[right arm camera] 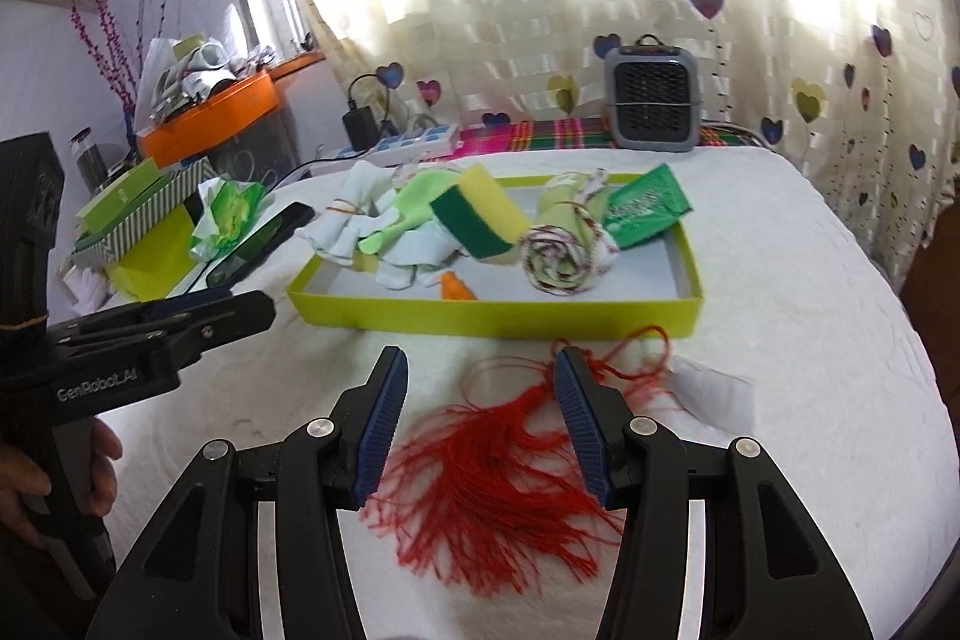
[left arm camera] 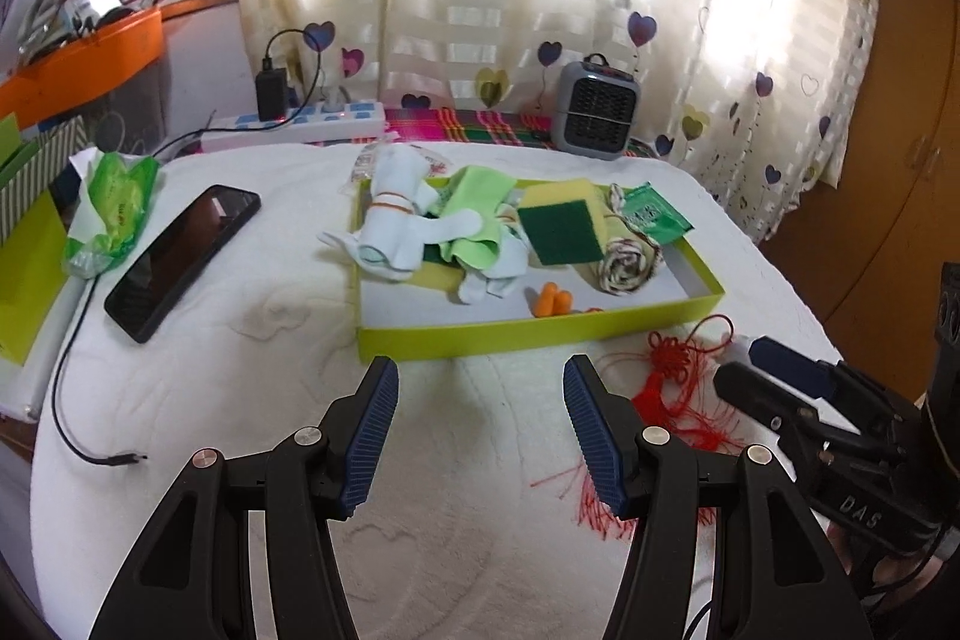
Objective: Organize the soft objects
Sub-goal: 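Grasp the red knot tassel with the left tool while the right tool moves to the white tissue, then lift the tassel with the left tool while the right tool closes on the white tissue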
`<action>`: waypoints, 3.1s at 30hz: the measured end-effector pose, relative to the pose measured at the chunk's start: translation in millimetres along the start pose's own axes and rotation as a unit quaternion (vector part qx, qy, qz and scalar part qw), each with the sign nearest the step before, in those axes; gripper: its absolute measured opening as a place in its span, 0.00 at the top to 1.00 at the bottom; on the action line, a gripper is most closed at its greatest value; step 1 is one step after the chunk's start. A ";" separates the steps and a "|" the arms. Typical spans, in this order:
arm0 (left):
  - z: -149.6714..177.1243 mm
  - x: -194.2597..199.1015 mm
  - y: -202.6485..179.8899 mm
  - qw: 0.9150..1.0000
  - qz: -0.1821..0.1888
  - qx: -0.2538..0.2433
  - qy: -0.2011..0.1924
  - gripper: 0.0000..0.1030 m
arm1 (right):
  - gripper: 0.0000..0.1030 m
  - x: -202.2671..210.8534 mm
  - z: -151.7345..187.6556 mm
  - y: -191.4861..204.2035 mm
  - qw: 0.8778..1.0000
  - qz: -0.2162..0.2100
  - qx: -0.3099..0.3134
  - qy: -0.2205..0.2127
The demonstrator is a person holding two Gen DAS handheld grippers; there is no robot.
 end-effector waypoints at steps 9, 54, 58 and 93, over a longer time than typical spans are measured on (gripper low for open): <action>10.9 -1.6 -20.6 0.999 0.039 -0.001 0.012 0.45 | 0.49 24.9 9.5 -31.8 0.999 0.037 -0.022 -0.012; 19.7 -91.4 -136.8 0.985 0.037 -0.158 0.065 0.69 | 0.49 46.3 27.6 -125.9 0.991 0.073 -0.112 -0.007; 17.6 -92.5 -128.8 0.986 0.035 -0.146 0.067 0.83 | 0.49 44.3 27.9 -124.2 0.991 0.071 -0.109 -0.003; 21.7 -59.5 0.6 0.999 0.001 -0.019 0.048 0.85 | 0.49 -14.6 30.7 -81.1 0.994 0.054 -0.041 0.085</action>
Point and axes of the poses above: each gripper's, at about its wrist camera, not at the fingertips, and x roughly against the way its jaws point, y to its left, z to its underside, the point moved 7 cm from there along -x, roughly the way its jaws point, and after that the axes turned 12 degrees about -z, right-handed, at the moved point
